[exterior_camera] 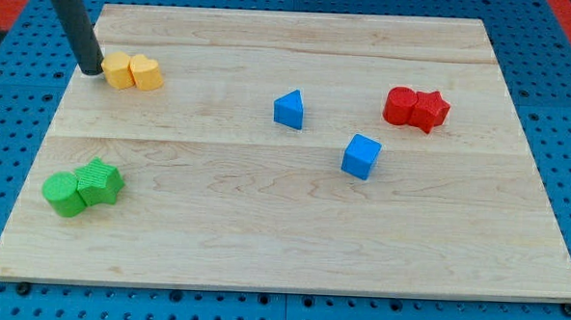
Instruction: Separate the yellow hexagon from the yellow heart
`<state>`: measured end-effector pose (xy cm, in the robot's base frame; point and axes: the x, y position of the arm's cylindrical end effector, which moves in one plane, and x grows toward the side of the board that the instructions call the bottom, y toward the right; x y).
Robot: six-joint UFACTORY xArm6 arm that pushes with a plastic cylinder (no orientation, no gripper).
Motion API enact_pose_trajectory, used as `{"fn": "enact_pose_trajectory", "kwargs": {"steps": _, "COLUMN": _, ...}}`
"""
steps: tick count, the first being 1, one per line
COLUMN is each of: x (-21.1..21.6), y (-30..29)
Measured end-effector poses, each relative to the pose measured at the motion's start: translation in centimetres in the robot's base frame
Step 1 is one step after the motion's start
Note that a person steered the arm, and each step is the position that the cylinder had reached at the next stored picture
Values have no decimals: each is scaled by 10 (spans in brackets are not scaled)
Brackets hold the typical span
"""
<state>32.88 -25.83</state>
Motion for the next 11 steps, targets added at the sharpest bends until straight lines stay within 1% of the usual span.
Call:
{"fn": "enact_pose_trajectory", "kwargs": {"steps": 1, "x": -3, "y": 23}}
{"fn": "enact_pose_trajectory", "kwargs": {"steps": 2, "x": -1, "y": 71}}
{"fn": "enact_pose_trajectory", "kwargs": {"steps": 3, "x": 6, "y": 103}}
{"fn": "enact_pose_trajectory", "kwargs": {"steps": 4, "x": -13, "y": 101}}
{"fn": "enact_pose_trajectory", "kwargs": {"steps": 5, "x": -34, "y": 113}}
{"fn": "enact_pose_trajectory", "kwargs": {"steps": 6, "x": -20, "y": 150}}
{"fn": "enact_pose_trajectory", "kwargs": {"steps": 7, "x": 10, "y": 150}}
{"fn": "enact_pose_trajectory", "kwargs": {"steps": 8, "x": 27, "y": 159}}
{"fn": "enact_pose_trajectory", "kwargs": {"steps": 10, "x": 41, "y": 134}}
{"fn": "enact_pose_trajectory", "kwargs": {"steps": 11, "x": 74, "y": 157}}
